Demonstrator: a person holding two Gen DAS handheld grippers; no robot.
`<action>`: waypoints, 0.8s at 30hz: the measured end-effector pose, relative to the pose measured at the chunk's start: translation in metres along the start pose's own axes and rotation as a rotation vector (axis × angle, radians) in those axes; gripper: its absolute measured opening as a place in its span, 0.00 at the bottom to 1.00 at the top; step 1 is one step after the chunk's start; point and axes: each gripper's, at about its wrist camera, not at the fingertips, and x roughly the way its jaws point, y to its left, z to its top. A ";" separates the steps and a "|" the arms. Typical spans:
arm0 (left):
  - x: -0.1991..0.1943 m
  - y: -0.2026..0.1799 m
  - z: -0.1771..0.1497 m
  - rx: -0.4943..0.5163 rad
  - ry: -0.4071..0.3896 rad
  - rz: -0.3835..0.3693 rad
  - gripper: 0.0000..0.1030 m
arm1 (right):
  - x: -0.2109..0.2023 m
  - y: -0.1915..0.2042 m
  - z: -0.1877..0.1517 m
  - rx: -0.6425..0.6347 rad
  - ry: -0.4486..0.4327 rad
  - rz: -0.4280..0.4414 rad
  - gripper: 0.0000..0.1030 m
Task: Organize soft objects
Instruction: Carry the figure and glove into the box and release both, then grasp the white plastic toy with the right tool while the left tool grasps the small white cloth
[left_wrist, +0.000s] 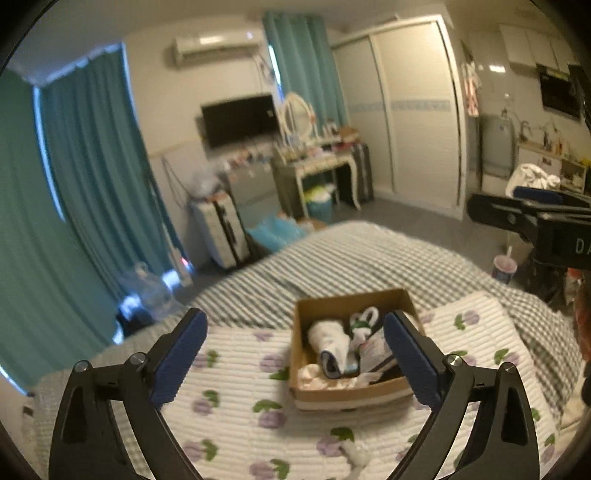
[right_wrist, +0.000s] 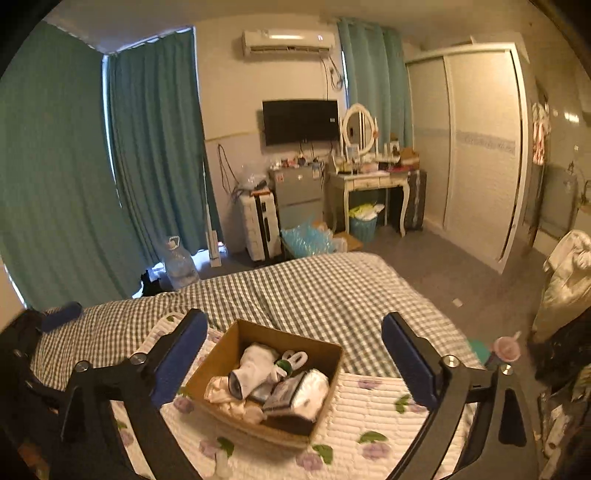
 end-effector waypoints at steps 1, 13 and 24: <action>-0.013 0.002 -0.001 0.005 -0.012 0.016 0.95 | -0.012 0.004 -0.002 -0.007 -0.005 -0.006 1.00; -0.061 0.004 -0.097 -0.018 0.020 0.090 0.95 | -0.080 0.041 -0.103 -0.095 0.038 0.046 1.00; 0.019 -0.010 -0.239 -0.187 0.312 0.041 0.93 | 0.012 0.063 -0.254 -0.084 0.229 0.061 1.00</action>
